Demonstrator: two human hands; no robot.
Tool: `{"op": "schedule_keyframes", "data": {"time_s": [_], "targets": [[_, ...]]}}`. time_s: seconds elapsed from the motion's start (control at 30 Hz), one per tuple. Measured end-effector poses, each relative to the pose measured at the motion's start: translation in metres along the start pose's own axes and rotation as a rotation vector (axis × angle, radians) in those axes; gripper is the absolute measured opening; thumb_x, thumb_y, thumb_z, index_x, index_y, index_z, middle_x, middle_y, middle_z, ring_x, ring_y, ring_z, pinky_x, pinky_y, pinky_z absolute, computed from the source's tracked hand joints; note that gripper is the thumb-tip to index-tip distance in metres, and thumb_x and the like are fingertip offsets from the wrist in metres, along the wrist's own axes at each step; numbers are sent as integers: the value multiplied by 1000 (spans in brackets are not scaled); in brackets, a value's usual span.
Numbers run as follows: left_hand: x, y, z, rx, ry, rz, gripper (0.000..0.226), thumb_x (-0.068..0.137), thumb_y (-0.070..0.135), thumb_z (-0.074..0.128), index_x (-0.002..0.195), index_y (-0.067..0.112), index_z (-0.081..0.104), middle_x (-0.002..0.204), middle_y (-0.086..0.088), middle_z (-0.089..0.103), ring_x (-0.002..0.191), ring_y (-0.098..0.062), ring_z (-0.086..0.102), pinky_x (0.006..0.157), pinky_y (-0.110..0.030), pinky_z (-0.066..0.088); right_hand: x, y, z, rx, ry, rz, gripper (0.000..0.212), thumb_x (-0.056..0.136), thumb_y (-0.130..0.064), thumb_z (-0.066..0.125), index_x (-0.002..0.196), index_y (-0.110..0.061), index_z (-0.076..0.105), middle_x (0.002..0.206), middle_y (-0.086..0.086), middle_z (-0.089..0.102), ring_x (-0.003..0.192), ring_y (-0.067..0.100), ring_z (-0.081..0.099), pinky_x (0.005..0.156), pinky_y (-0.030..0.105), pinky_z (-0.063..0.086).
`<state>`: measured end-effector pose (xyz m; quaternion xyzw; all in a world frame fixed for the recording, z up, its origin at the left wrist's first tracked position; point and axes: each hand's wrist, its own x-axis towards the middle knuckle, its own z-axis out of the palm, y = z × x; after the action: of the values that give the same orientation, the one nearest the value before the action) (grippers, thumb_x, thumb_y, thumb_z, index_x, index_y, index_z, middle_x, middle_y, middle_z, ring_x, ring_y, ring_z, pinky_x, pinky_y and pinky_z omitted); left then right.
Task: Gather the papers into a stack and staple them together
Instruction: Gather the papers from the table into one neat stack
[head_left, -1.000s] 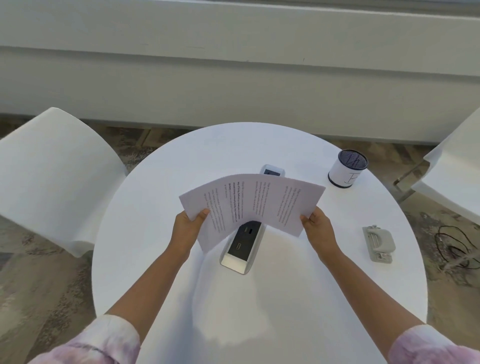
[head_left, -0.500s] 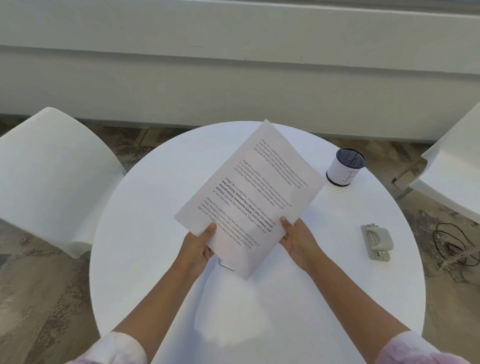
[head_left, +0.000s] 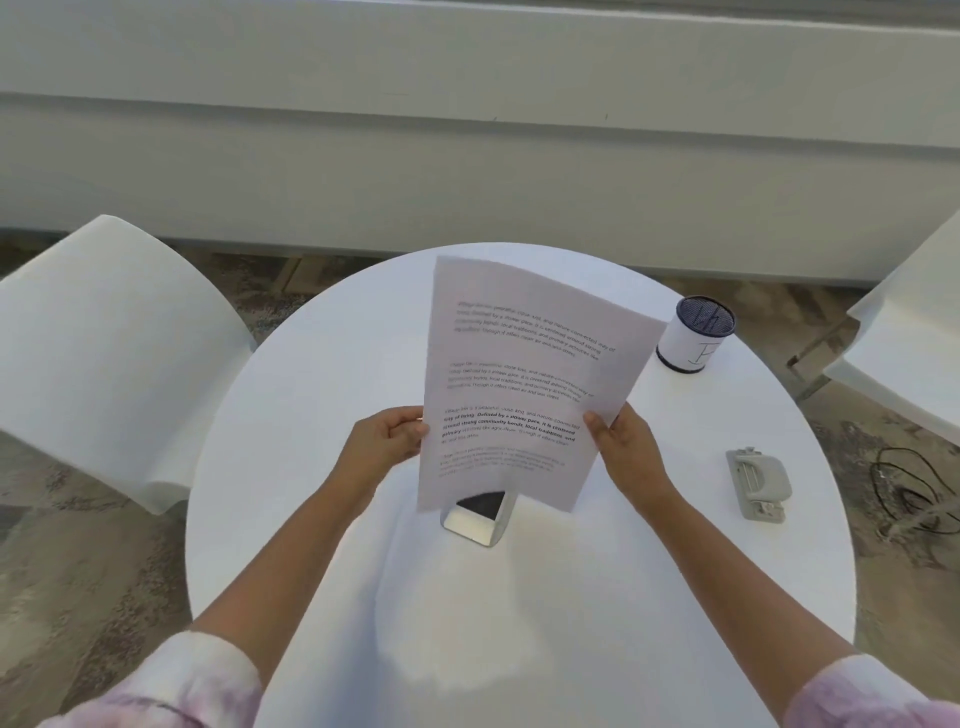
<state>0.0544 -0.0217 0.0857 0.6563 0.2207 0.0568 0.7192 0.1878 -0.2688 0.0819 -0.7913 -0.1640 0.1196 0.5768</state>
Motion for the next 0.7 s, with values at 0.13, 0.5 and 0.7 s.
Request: {"op": "schedule_keyframes", "data": {"time_s": [0.13,0.5,0.7], "targets": [[1,7,16,186,173,143,16,92,13,53,99,19,66,97,0,70,94,-22,63,85,-35,51,-1,-8,5,-20,6,-46,21,96,-16,45,115,-21,51,106,-5,62,95,10,60,70,4,47],[-5,-5,28,231,228,199,20,95,14,47,103,23,63,94,9,66,87,-13,61,69,-15,49,-6,-7,7,-83,-28,-69,31,97,-15,43,128,-14,48,115,-4,58,104,15,56,77,12,45],[-7,-19,31,284,228,167,25,97,19,41,118,20,54,102,7,62,92,-6,57,66,-6,48,-11,4,11,-87,-66,5,33,96,-19,45,129,-21,46,118,-7,56,110,18,55,92,32,48]]}}
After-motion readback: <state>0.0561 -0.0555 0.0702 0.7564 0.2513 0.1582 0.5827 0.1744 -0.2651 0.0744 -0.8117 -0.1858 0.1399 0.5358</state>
